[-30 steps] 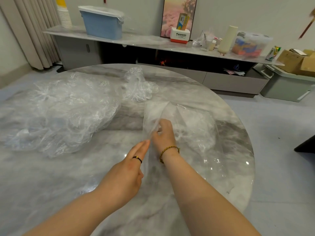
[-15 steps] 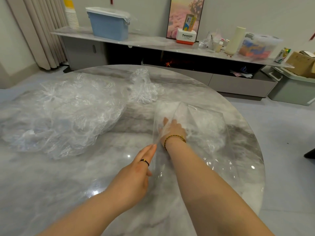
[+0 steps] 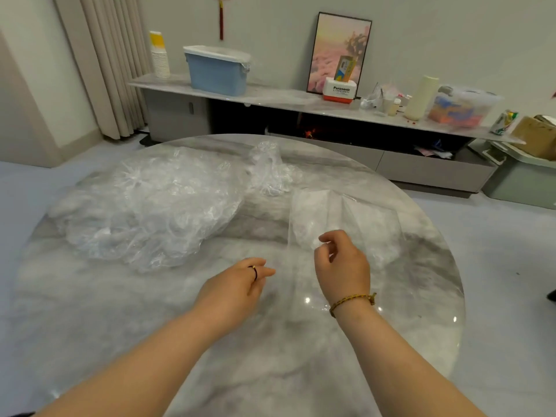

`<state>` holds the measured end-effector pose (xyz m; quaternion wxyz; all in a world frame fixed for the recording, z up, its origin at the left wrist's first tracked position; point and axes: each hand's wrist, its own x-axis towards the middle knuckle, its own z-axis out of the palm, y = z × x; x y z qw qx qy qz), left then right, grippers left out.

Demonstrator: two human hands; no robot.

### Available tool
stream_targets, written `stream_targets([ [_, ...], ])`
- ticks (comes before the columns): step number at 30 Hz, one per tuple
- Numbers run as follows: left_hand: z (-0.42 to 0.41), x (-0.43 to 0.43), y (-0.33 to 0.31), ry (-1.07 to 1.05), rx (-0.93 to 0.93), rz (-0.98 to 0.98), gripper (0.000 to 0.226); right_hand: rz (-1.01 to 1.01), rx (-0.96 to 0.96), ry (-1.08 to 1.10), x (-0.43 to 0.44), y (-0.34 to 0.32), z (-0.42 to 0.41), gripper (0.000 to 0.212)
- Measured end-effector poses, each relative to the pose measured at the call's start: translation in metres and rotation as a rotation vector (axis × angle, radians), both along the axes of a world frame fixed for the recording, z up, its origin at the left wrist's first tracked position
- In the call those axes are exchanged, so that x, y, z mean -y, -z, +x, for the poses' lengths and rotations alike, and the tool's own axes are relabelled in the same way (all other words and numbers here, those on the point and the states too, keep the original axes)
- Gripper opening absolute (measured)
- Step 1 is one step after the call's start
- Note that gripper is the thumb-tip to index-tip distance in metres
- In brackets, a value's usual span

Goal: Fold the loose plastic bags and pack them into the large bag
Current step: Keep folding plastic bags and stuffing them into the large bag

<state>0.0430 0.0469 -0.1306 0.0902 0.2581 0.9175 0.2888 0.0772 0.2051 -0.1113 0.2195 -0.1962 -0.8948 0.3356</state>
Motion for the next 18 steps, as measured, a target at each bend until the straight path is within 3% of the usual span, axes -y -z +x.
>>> stream_targets([
  [2,-0.005,0.020,-0.002,-0.053,-0.024,-0.074,0.033,-0.097,-0.145,0.018,0.010,-0.005,0.011,0.019],
  [4,-0.012,0.040,0.000,-0.079,-0.015,-0.179,0.034,-0.068,-0.159,-0.074,0.022,-0.007,0.016,0.018],
  [11,-0.023,0.123,0.002,-0.096,-0.020,-0.506,0.060,0.276,0.121,-0.485,0.077,-0.007,-0.014,0.040],
  [14,-0.021,0.142,0.013,-0.122,0.010,-0.623,0.072,0.368,0.237,-0.538,0.097,-0.002,-0.039,0.051],
  [18,-0.022,0.151,0.030,-0.108,0.083,-0.692,0.071,0.443,0.319,-0.538,0.119,0.007,-0.070,0.061],
])
